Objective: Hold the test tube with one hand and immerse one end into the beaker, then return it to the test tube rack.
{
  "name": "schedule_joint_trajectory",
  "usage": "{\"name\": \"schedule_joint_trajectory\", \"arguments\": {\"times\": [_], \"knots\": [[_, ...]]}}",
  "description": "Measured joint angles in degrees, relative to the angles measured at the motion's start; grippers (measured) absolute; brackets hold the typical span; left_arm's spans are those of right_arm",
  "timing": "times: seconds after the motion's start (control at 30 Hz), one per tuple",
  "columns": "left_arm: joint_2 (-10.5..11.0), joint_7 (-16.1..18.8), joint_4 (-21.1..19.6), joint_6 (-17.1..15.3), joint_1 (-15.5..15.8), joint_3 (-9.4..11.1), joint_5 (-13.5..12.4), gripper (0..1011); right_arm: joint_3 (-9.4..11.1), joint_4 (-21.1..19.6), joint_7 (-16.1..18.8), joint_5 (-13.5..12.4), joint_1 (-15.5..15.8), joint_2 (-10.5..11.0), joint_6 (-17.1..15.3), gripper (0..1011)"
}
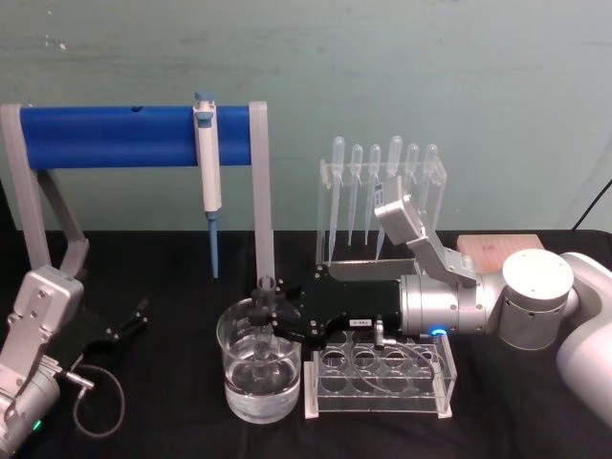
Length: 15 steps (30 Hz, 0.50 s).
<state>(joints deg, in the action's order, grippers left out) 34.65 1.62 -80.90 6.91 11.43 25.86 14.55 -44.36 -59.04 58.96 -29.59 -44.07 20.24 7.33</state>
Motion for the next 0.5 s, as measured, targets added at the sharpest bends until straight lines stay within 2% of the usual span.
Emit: {"name": "schedule_joint_trajectory", "arguments": {"times": [0.5], "knots": [[0.0, 0.0, 0.0, 0.0, 0.0, 0.0, 0.0, 1000, 0.0, 0.0, 0.0, 0.0, 0.0, 0.0, 0.0, 225]]}}
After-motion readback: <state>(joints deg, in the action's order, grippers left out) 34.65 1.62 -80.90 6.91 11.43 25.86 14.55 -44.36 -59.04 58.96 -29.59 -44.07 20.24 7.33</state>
